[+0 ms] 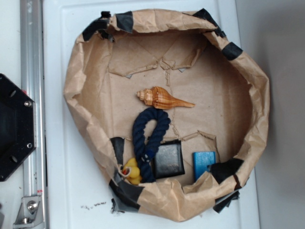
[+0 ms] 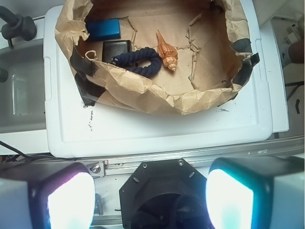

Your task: Grab the shell.

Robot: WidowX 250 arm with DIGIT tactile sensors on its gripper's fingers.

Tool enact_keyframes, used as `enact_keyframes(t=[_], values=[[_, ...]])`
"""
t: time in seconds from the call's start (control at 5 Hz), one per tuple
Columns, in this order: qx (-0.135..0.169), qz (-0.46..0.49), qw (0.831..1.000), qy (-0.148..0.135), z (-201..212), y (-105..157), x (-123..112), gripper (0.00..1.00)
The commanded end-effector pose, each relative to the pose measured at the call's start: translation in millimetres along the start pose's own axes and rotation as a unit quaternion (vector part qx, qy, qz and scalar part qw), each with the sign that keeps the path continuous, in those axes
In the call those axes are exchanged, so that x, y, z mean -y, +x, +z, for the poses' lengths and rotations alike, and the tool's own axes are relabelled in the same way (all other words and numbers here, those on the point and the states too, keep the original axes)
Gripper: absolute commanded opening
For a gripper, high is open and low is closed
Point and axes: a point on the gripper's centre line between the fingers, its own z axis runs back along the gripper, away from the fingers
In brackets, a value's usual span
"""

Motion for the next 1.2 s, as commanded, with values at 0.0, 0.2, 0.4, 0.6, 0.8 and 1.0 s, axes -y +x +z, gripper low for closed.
enact_keyframes(t=[0.0,0.2,0.4,0.6,0.8,1.0], values=[[0.0,0.0,1.0,0.0,0.0,0.0,0.0,1.0],[0.041,-0.095,0.994,0.033,-31.4,48.6,-23.4,1.0],[0.061,-0.143,0.985,0.069,-65.0,88.2,-29.1,1.0],[0.053,-0.152,0.985,0.06,-108.7,115.4,-33.6,1.0],[0.044,-0.137,0.989,0.037,-149.4,124.8,-28.9,1.0],[0.014,-0.16,0.986,0.045,-181.2,118.0,-27.2,1.0]])
